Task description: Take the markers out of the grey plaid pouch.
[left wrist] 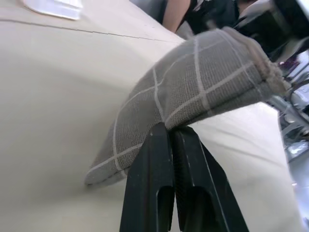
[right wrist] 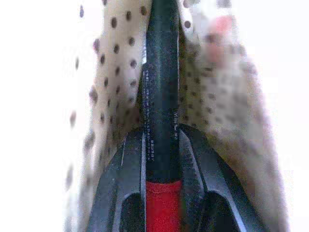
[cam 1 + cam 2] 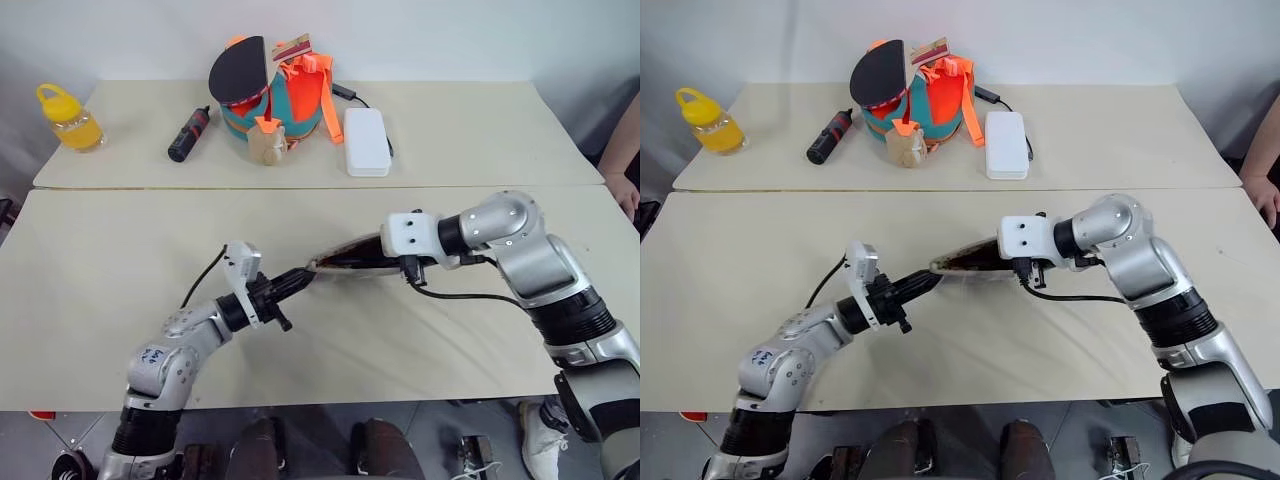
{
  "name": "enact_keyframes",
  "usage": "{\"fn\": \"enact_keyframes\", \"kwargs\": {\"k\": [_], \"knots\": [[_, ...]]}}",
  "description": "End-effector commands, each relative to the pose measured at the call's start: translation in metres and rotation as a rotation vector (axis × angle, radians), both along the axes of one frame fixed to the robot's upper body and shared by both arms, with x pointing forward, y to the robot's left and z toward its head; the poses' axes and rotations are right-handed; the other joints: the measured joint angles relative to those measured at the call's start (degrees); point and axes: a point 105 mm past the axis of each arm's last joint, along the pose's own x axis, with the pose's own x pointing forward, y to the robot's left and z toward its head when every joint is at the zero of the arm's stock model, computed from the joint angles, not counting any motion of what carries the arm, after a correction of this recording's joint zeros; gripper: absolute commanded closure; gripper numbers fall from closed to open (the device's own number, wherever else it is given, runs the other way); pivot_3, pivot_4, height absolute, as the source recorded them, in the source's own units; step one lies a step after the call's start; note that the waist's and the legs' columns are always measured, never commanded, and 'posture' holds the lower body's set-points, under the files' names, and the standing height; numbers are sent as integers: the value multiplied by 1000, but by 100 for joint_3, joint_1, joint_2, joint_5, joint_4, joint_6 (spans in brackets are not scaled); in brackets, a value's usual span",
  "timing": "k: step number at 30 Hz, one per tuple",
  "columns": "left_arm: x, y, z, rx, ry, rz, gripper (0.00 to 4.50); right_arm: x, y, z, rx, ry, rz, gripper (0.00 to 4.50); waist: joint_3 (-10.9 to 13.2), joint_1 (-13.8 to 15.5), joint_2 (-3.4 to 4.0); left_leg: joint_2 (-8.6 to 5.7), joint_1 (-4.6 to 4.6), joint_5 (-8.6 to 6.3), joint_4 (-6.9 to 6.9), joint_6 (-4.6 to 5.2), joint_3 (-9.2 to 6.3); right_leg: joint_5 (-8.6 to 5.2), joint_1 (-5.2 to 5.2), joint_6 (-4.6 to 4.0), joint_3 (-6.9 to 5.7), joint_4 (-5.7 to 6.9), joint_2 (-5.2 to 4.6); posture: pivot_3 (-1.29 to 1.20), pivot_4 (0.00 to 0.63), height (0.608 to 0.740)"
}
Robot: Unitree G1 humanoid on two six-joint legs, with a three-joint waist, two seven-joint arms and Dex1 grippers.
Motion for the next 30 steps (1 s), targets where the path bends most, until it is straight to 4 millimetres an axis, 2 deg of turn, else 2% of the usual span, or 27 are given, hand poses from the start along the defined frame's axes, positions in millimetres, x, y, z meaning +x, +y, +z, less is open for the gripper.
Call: {"fn": "enact_keyframes", "kwargs": {"k": [1, 4, 9, 11, 14, 17, 19, 21, 23, 28, 30], "knots": [[4, 12, 12, 11, -72, 54, 4500, -7, -7, 19, 51, -38, 16, 3924, 0, 3, 0, 0, 1, 0, 1, 0, 0, 0, 2, 0, -1, -1, 0, 0, 150, 740], [14, 26, 20, 27, -122, 124, 4500, -13, -5, 30, 126, -28, 42, 3924, 0, 1, 0, 0, 0, 0, 0, 0, 0, 0, 2, 0, -1, -3, 1, 0, 150, 740], [16, 37, 19, 54, -143, 144, 4500, -16, 2, 55, 255, -50, 77, 3924, 0, -3, 0, 0, 0, 0, -2, 0, 3, 0, -3, 0, 0, -1, 0, 0, 150, 740], [15, 39, 19, 56, -140, 145, 4500, -10, -1, 77, 350, -109, 51, 3924, 0, -1, 0, 0, -2, 0, -2, 0, 3, 0, -5, 0, 1, -1, 0, 0, 150, 740], [13, 40, 15, 62, -135, 137, 4500, 0, -11, 99, 406, -203, -2, 3924, 0, 4, 0, 0, -3, 0, -2, 0, 3, 0, -7, 0, 1, 1, 0, 0, 150, 740], [9, 36, 11, 52, -122, 125, 4500, 18, -29, 108, 374, -300, -106, 3924, 0, 2, 0, -1, -3, 0, -4, 0, 4, 0, -7, 0, 1, 0, -1, 0, 150, 740], [6, 29, 11, 39, -121, 100, 4500, 41, -52, 89, 219, -375, -230, 3924, 0, 7, 0, -1, -3, 0, -4, 0, 6, 0, -7, 0, 2, 0, -1, 0, 150, 740], [4, 25, 11, 28, -120, 86, 4500, 54, -69, 68, 97, -402, -285, 3924, 0, 6, 0, -3, -3, 0, -4, 1, 7, 0, -4, 0, 1, -3, -2, 0, 150, 740], [3, 23, 11, 23, -118, 81, 4500, 61, -77, 49, 28, -405, -295, 3924, 1, -4, 0, -4, -3, 0, -5, 1, 9, 0, -7, 1, 2, -4, -2, 0, 150, 740], [-1, 26, 11, 29, -111, 59, 4500, 72, -85, 18, 43, -383, -333, 3924, 2, -69, 2, -1, -3, 2, -9, -3, 17, 0, -18, 0, 10, 6, 0, 0, 150, 740], [-1, 29, 13, 32, -119, 62, 4500, 76, -102, -1, -56, -382, -368, 3924, 2, -77, 3, 0, -3, 2, -8, -3, 17, 0, -19, 0, 10, 8, 0, 0, 150, 740]]}}
